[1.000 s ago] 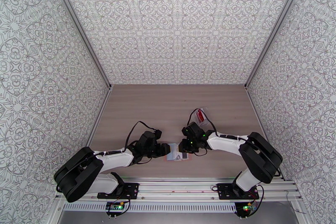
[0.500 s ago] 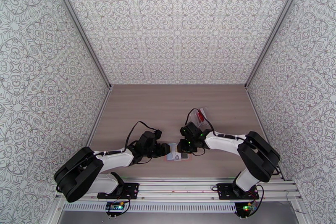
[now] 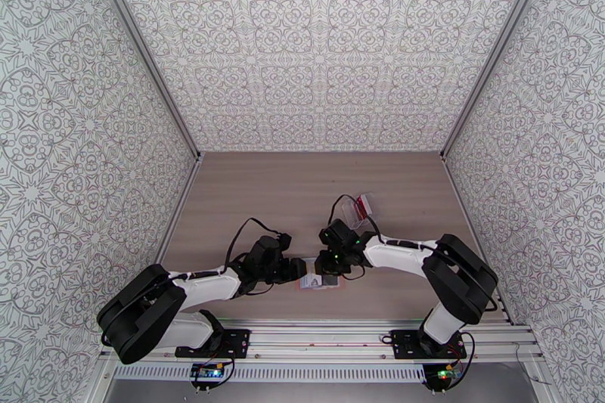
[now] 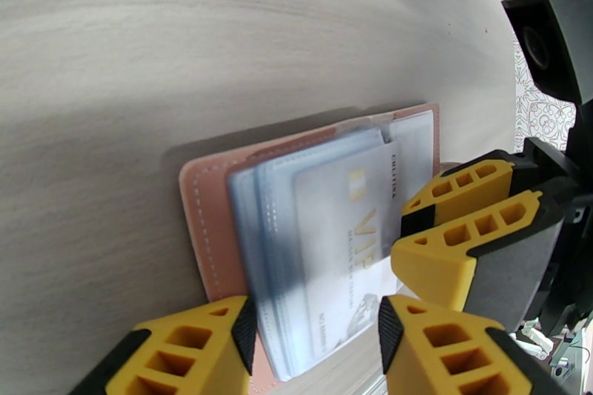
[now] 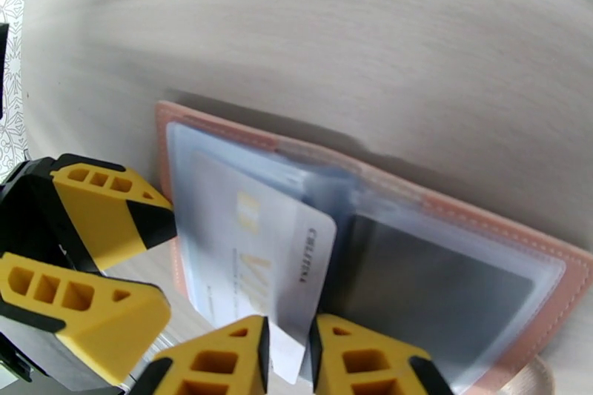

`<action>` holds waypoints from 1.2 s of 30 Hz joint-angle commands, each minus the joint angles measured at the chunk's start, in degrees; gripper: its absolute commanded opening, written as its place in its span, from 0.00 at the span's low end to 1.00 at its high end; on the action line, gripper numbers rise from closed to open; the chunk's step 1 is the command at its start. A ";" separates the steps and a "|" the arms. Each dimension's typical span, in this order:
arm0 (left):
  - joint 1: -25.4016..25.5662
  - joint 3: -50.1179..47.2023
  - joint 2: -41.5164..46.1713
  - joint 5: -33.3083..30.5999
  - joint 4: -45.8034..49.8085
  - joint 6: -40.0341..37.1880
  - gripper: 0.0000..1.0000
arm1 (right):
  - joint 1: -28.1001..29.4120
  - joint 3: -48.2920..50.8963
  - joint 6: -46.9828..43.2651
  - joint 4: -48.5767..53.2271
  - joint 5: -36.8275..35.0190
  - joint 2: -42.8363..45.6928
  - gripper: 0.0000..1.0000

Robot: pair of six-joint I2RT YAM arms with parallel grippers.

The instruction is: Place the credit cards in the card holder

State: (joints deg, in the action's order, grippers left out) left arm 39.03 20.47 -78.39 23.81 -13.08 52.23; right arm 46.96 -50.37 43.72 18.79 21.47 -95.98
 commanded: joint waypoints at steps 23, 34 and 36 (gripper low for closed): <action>0.79 -0.29 -1.06 -0.84 1.61 -0.99 0.51 | 2.08 -2.72 1.36 -0.86 0.85 -2.48 0.23; 0.71 -0.82 -0.38 -1.15 1.79 -0.91 0.52 | 2.03 -3.97 -0.72 4.90 -3.81 0.49 0.33; 0.70 -0.86 0.02 -1.25 2.00 -0.86 0.52 | 2.08 -4.34 -1.32 6.32 -4.71 1.24 0.35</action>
State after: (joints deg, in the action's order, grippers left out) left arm 39.03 20.47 -78.43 23.81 -13.08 52.23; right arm 48.56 -52.73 43.53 21.56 19.66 -97.03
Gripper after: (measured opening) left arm 0.516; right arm 0.342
